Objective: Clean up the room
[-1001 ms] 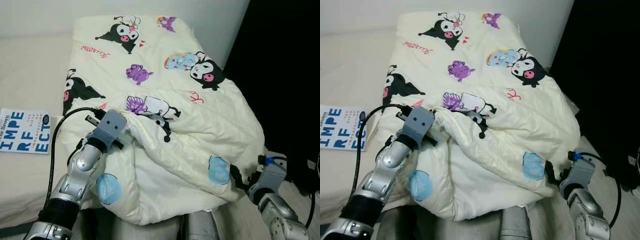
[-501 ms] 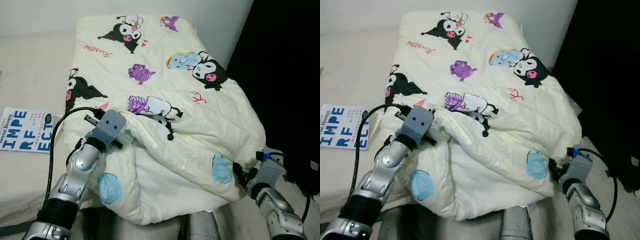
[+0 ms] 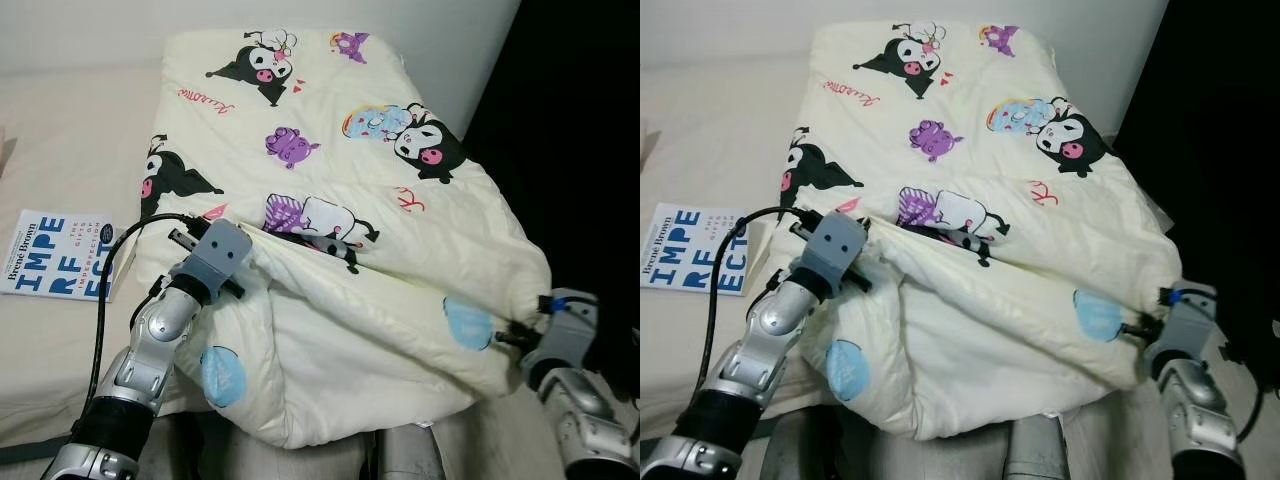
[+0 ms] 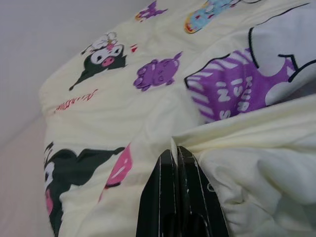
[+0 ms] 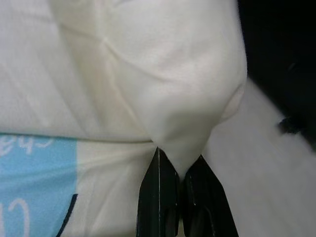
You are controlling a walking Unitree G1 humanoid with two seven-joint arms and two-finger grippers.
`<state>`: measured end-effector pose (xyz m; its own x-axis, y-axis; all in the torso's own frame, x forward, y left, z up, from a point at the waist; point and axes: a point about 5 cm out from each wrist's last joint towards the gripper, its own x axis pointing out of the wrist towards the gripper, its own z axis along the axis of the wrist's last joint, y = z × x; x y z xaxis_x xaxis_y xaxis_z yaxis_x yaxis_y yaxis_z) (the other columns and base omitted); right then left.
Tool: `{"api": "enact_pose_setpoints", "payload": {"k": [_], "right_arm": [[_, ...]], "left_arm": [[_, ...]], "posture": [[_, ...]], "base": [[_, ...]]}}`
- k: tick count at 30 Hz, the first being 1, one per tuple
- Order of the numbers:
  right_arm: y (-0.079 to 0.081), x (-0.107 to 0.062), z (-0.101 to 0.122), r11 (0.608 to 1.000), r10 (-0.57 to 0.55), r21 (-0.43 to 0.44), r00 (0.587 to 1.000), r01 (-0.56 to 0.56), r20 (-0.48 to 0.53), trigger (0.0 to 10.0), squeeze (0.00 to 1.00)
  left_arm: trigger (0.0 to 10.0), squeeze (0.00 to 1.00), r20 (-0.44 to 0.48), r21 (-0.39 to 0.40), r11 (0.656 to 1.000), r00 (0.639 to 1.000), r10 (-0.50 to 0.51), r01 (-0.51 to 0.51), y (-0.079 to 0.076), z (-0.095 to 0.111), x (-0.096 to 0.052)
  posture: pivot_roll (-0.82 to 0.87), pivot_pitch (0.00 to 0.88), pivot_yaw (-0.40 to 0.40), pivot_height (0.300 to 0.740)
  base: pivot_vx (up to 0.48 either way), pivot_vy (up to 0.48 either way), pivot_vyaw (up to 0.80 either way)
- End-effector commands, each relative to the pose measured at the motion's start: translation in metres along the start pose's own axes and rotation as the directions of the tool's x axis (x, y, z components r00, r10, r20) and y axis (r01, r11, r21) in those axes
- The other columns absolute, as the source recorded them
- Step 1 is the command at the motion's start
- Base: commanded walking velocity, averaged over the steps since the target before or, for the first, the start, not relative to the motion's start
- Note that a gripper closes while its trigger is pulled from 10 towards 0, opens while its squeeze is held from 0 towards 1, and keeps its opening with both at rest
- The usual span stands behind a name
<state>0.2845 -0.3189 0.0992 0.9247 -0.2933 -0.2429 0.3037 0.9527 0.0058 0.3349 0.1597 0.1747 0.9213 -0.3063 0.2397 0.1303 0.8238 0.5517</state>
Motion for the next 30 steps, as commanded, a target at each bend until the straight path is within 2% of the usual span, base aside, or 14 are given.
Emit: {"api": "enact_pose_setpoints", "payload": {"k": [1,6,8,9,13,15,16,18,19,22,23,27,29,30], "right_arm": [[-0.025,-0.006,0.004,0.993,-0.111,-0.028,0.994,0.111,0.002,0.0,0.00],[-0.036,-0.012,0.025,0.983,-0.151,-0.097,0.988,0.154,0.032,0.0,0.00],[-0.045,-0.017,0.041,0.975,-0.184,-0.122,0.982,0.188,0.046,0.0,0.00],[-0.054,-0.022,0.055,0.965,-0.206,-0.152,0.977,0.212,0.053,0.0,0.00],[-0.061,-0.027,0.065,0.960,-0.218,-0.172,0.975,0.223,0.048,0.0,0.00],[-0.067,-0.031,0.071,0.955,-0.226,-0.184,0.973,0.231,0.047,0.0,0.00],[-0.067,-0.031,0.071,0.955,-0.226,-0.184,0.973,0.231,0.047,0.0,0.00],[-0.070,-0.034,0.074,0.952,-0.235,-0.192,0.971,0.238,0.039,0.0,0.00],[-0.070,-0.034,0.074,0.952,-0.235,-0.192,0.971,0.238,0.039,0.0,0.00],[-0.070,-0.035,0.074,0.951,-0.239,-0.197,0.971,0.239,0.025,0.0,0.00],[-0.068,-0.035,0.072,0.952,-0.238,-0.195,0.971,0.237,0.018,0.0,0.00],[-0.067,-0.034,0.070,0.953,-0.232,-0.199,0.973,0.229,0.005,0.0,0.00],[-0.066,-0.035,0.067,0.951,-0.234,-0.217,0.972,0.222,-0.030,0.0,0.00],[-0.066,-0.035,0.067,0.951,-0.234,-0.217,0.972,0.222,-0.030,0.0,0.00]], "left_arm": [[10.0,0.00,-0.050,0.039,0.999,0.998,0.027,-0.025,0.013,-0.012,-0.009],[10.0,0.00,-0.040,0.060,0.998,0.999,-0.024,0.026,0.014,-0.012,-0.011],[10.0,0.00,-0.025,0.088,0.987,0.991,-0.134,0.135,0.007,-0.012,-0.016],[10.0,0.00,-0.023,0.120,0.952,0.960,-0.280,0.280,-0.002,-0.013,-0.025],[10.0,0.00,-0.055,0.127,0.895,0.904,-0.423,0.427,-0.006,-0.016,-0.036],[10.0,0.00,-0.111,0.146,0.825,0.838,-0.535,0.546,-0.006,-0.020,-0.047],[10.0,0.00,-0.111,0.146,0.825,0.838,-0.535,0.546,-0.006,-0.020,-0.047],[10.0,0.00,-0.228,0.178,0.731,0.750,-0.620,0.659,0.005,-0.026,-0.059],[10.0,0.00,-0.228,0.178,0.731,0.750,-0.620,0.659,0.005,-0.026,-0.059],[10.0,0.00,-0.333,0.172,0.638,0.654,-0.679,0.750,0.021,-0.026,-0.072],[10.0,0.00,-0.380,0.151,0.587,0.595,-0.708,0.795,0.027,-0.025,-0.079],[10.0,0.00,-0.420,0.106,0.536,0.527,-0.739,0.837,0.030,-0.025,-0.089],[10.0,0.00,-0.439,0.029,0.476,0.439,-0.784,0.879,0.031,-0.022,-0.101],[10.0,0.00,-0.439,0.029,0.476,0.439,-0.784,0.879,0.031,-0.022,-0.101]], "posture": [[-0.14,0.231,0.000,0.471],[-0.14,0.235,0.000,0.471],[-0.14,0.238,-0.003,0.471],[-0.15,0.239,-0.004,0.471],[-0.15,0.240,-0.005,0.471],[-0.15,0.241,-0.006,0.471],[-0.15,0.241,-0.006,0.471],[-0.15,0.242,-0.007,0.471],[-0.15,0.242,-0.007,0.471],[-0.15,0.241,-0.008,0.471],[-0.14,0.241,-0.009,0.471],[-0.14,0.242,-0.010,0.471],[-0.14,0.240,-0.010,0.471],[-0.14,0.240,-0.010,0.471]], "base": [[0.000,0.000,0.00],[0.000,0.000,0.00],[0.000,0.000,0.00],[0.000,0.000,0.00],[0.000,0.000,0.00],[0.000,0.000,0.00],[0.000,0.000,0.00],[0.000,0.000,0.00],[0.000,0.000,0.00],[0.000,0.000,0.00],[0.000,0.000,0.00],[0.000,0.000,0.00],[0.000,0.000,0.00],[0.000,0.000,0.00]]}}
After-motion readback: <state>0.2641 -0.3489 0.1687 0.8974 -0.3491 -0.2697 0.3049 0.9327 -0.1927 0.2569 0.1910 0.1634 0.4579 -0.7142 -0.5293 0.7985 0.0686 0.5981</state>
